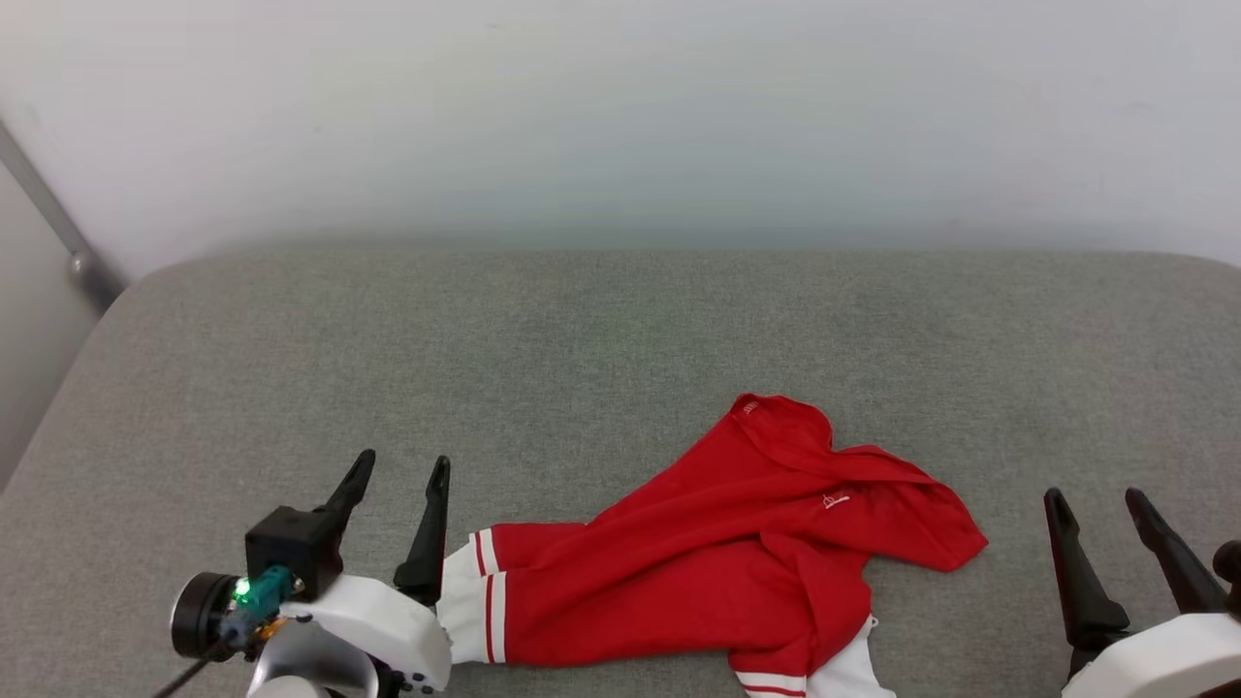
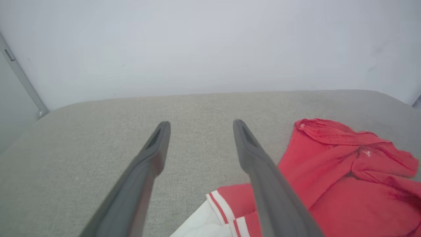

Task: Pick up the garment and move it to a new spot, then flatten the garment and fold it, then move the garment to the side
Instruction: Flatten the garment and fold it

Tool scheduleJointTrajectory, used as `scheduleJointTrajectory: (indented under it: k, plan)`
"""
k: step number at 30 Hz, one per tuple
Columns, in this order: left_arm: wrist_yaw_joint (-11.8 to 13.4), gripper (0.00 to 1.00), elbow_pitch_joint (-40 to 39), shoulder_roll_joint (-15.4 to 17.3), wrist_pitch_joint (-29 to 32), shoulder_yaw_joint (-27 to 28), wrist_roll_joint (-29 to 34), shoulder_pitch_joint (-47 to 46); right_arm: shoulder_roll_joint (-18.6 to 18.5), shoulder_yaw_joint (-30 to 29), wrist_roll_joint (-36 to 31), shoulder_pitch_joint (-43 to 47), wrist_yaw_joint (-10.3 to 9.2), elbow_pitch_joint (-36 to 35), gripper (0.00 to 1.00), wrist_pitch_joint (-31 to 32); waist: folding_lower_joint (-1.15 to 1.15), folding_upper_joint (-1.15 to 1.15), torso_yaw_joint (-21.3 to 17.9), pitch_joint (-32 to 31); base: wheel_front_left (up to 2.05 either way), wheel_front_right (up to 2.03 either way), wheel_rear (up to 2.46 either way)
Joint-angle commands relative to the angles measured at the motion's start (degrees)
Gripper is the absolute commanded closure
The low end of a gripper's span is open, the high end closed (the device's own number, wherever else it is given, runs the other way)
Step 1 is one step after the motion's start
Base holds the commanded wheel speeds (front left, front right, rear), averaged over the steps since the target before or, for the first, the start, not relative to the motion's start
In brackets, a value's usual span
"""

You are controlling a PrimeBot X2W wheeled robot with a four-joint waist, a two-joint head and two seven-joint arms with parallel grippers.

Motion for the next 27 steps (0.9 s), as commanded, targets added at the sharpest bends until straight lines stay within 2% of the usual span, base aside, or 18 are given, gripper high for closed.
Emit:
scheduleJointTrajectory:
  k: [1,5,11,14,21,27]
  plan:
    - [0.2,0.0,-0.2,-0.1,-1.3,-0.2,0.7,-0.2,0.2,-0.2,0.3,0.7,-0.02,0.1,0.0,0.4,0.0,0.0,0.0,-0.3,0.0,0.0,0.0]
    - [0.8,0.0,-1.2,-1.0,-5.9,-1.0,3.4,0.6,0.2,-1.3,1.4,1.9,-0.02,1.1,0.0,3.3,0.0,0.0,0.2,-1.0,0.0,0.0,0.0]
    - [1.3,0.0,-2.5,-0.8,-7.0,-1.4,4.5,2.1,0.1,-3.9,3.7,1.3,-0.02,5.5,0.0,11.6,0.0,0.0,1.5,-1.4,0.0,0.0,0.0]
    - [1.4,0.0,-3.0,-0.7,-7.0,-1.6,4.5,2.0,-1.7,-4.4,5.6,-1.6,-0.02,9.3,0.0,17.5,0.0,0.0,2.8,-0.9,0.0,0.0,0.0]
    - [1.2,0.0,-3.6,-2.4,-7.4,-2.6,5.1,-0.5,-6.7,0.0,9.2,-11.8,-0.02,19.5,0.0,30.1,0.0,0.0,7.1,2.5,0.0,0.0,0.0]
    - [0.3,0.0,-2.5,-4.0,-8.1,-3.3,5.6,-3.3,-10.6,6.6,11.3,-21.4,-0.02,27.5,0.0,35.5,0.0,0.0,10.6,7.2,0.0,0.0,0.0]
